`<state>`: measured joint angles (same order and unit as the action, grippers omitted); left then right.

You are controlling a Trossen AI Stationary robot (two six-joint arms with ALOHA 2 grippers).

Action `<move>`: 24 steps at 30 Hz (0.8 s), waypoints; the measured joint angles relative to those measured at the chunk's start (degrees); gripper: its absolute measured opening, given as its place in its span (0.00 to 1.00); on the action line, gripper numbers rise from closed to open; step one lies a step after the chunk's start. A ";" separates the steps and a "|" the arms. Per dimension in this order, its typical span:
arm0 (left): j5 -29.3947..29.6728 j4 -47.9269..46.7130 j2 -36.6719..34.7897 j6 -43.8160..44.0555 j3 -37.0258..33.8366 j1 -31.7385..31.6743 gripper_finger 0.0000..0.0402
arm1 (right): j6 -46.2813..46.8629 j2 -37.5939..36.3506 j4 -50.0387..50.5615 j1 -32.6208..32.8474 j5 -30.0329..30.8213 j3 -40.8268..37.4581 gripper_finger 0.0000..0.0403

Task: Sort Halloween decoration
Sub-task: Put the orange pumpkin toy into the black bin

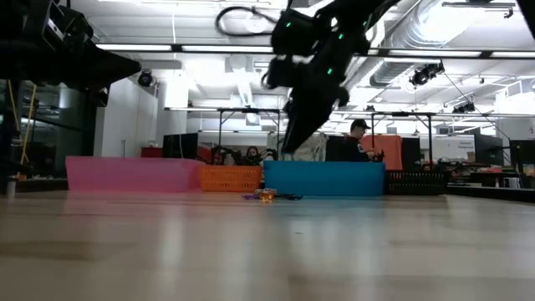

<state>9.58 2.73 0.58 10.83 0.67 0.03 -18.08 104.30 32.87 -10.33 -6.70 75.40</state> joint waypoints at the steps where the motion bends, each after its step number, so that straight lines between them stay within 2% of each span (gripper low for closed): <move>1: 0.00 0.04 0.00 -0.03 0.01 -0.01 0.00 | 0.65 -1.71 1.07 -0.83 0.01 -0.56 0.21; 6: -0.01 0.03 0.00 -0.03 0.00 0.01 0.00 | 6.90 -11.87 3.01 -5.09 0.22 -8.34 0.21; 13: 0.00 0.03 0.00 -0.02 0.02 0.00 0.00 | 21.02 -30.96 -3.43 -6.62 0.43 -27.20 0.21; 16: 0.00 0.05 0.00 -0.01 0.01 -0.01 0.00 | 30.48 -38.52 -13.26 -5.47 0.44 -35.10 0.21; 19: 0.00 0.03 0.00 -0.01 0.02 0.00 0.00 | 37.61 -43.06 -28.98 -3.79 0.54 -41.13 0.21; 22: 0.00 0.05 0.00 -0.04 0.02 0.01 0.00 | 40.10 -43.85 -44.18 -1.69 2.16 -43.48 0.21; 24: 0.00 0.05 0.00 -0.02 0.02 -0.01 0.00 | 38.58 -43.67 -50.13 0.02 3.29 -42.89 0.21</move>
<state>9.58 2.79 0.58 10.81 0.69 0.02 20.49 60.63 -17.26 -10.31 -3.41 32.50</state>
